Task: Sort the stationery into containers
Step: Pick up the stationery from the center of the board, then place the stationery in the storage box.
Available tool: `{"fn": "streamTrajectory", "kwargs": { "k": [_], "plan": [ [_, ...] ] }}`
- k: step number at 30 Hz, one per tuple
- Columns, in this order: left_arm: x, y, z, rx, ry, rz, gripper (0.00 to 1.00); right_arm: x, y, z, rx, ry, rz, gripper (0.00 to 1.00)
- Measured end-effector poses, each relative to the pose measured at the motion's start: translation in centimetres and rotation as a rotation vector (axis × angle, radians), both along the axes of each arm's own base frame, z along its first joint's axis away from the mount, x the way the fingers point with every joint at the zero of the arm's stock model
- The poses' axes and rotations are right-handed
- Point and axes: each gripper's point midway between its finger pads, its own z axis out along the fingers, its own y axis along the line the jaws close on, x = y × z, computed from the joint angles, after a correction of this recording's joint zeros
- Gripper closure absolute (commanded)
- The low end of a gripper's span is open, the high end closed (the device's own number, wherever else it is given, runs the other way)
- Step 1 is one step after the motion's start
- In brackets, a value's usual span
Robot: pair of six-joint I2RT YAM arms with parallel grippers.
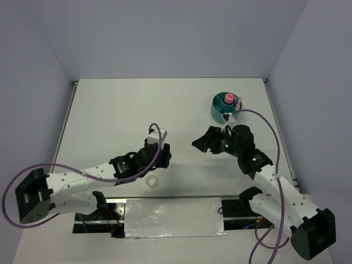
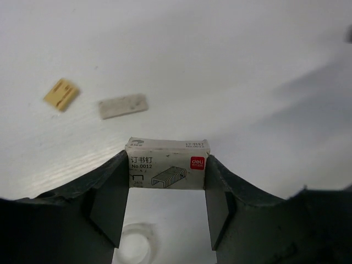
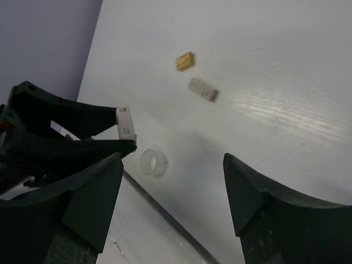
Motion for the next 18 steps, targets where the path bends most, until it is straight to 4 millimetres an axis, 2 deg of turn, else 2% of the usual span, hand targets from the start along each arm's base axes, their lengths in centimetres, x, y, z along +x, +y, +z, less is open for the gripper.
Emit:
{"fn": "streamTrajectory", "kwargs": {
  "k": [2,7,11,13,18],
  "plan": [
    [-0.8,-0.7,2.2,-0.061,-0.105,-0.098,1.0,-0.5,1.5,0.2,-0.002,0.029,0.049,0.22],
    [-2.9,-1.2,5.9,-0.164,-0.318,-0.292,1.0,-2.8,5.4,1.9,0.022,0.046,0.177,0.28],
    [-3.9,-2.1,8.5,-0.195,-0.421,-0.403,1.0,-4.6,7.1,2.3,0.047,0.064,0.24,0.31],
    [-4.4,-2.7,9.0,-0.197,-0.439,-0.457,1.0,-5.2,7.8,2.3,0.058,0.074,0.262,0.32],
    [-5.9,-4.1,8.4,-0.181,-0.429,-0.588,1.0,-6.2,9.7,2.8,0.088,0.092,0.322,0.35]
  ]
}}
